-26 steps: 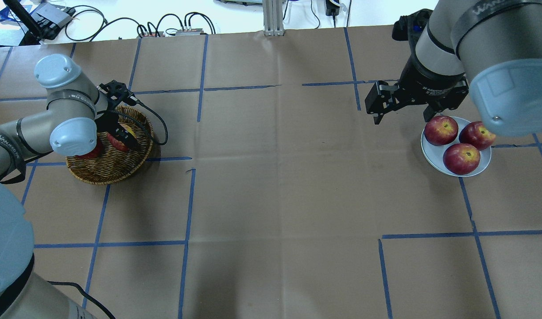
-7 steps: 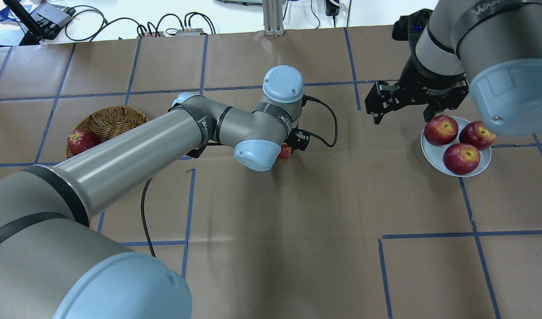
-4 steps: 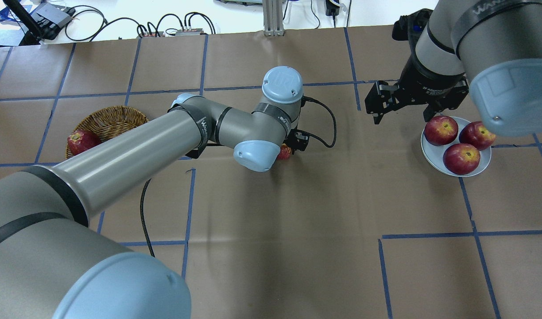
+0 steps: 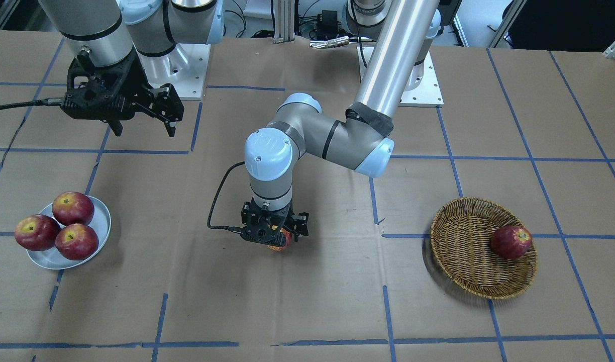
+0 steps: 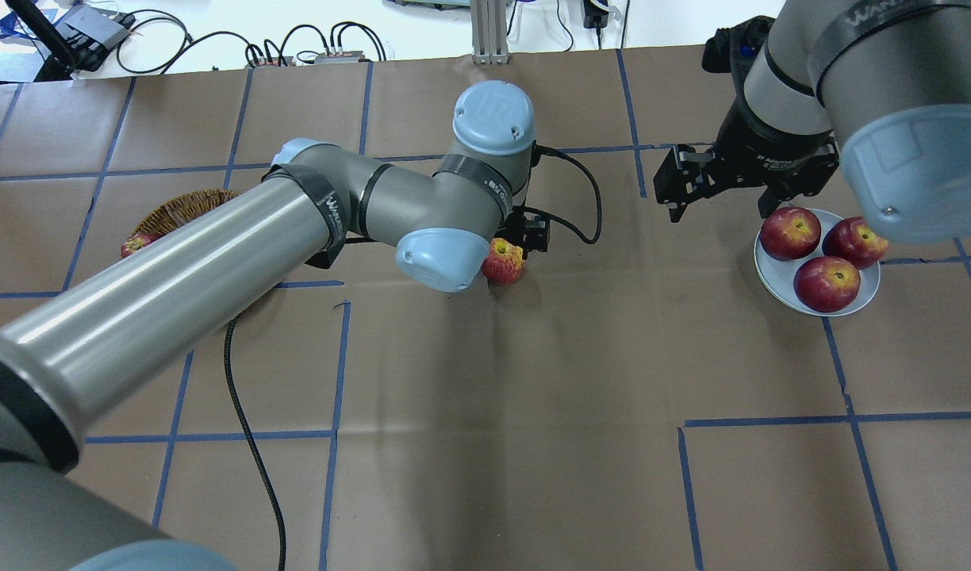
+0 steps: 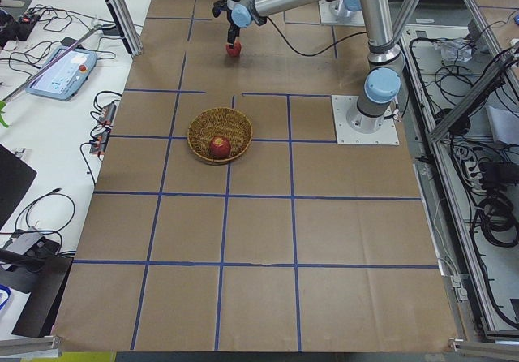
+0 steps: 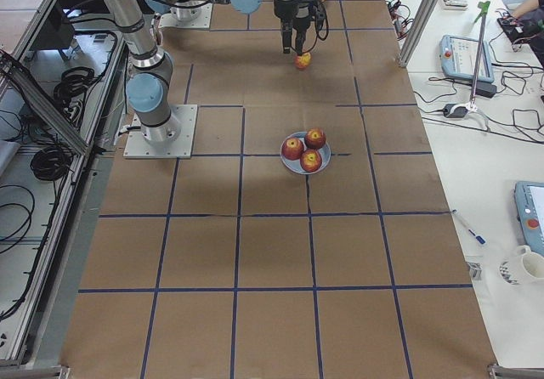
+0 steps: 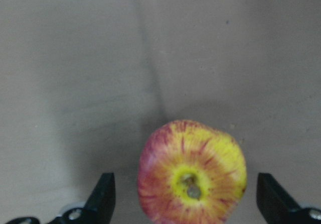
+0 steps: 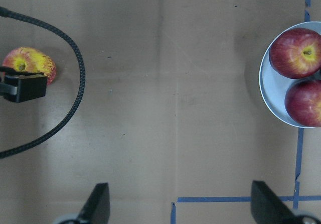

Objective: Transfer apple from basket to plate
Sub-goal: 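Release the apple on the table and raise the left gripper, then move the right gripper over the yellow-red apple and lower onto it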

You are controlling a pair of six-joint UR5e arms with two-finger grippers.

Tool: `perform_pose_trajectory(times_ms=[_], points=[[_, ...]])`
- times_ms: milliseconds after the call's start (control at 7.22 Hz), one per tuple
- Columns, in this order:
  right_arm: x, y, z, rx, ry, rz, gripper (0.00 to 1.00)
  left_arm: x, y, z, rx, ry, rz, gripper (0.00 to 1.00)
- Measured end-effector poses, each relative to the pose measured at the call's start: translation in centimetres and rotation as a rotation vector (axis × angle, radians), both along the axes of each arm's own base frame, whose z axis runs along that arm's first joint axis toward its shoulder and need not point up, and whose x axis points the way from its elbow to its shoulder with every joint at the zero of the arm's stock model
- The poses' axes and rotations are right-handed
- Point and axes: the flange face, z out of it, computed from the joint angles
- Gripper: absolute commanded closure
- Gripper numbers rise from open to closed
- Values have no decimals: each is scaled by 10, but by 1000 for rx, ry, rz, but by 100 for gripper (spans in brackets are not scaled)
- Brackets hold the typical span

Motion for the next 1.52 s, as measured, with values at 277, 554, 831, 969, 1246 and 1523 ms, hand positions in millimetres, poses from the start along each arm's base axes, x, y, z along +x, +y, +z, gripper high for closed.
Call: perform_pose_trajectory(times_ms=[277,554,831,969,1246,1523], points=[[0,0,0,0,0,0,0,54,17,97,3,7,40,1],[0,-1,0,0,-1,0,0,122,46,170,44,-5,69,1],[2,-7,-4,5,-3,-1,0,162,70,209,58,-11,53,1],[7,-15,-8,12,-9,1,0,174,80,219,54,-13,40,1],[51,-37,-19,23,-23,-10,0,188,88,226,51,-8,48,1],[118,-65,-56,21,-27,-41,0,192,88,228,43,-6,52,1]])
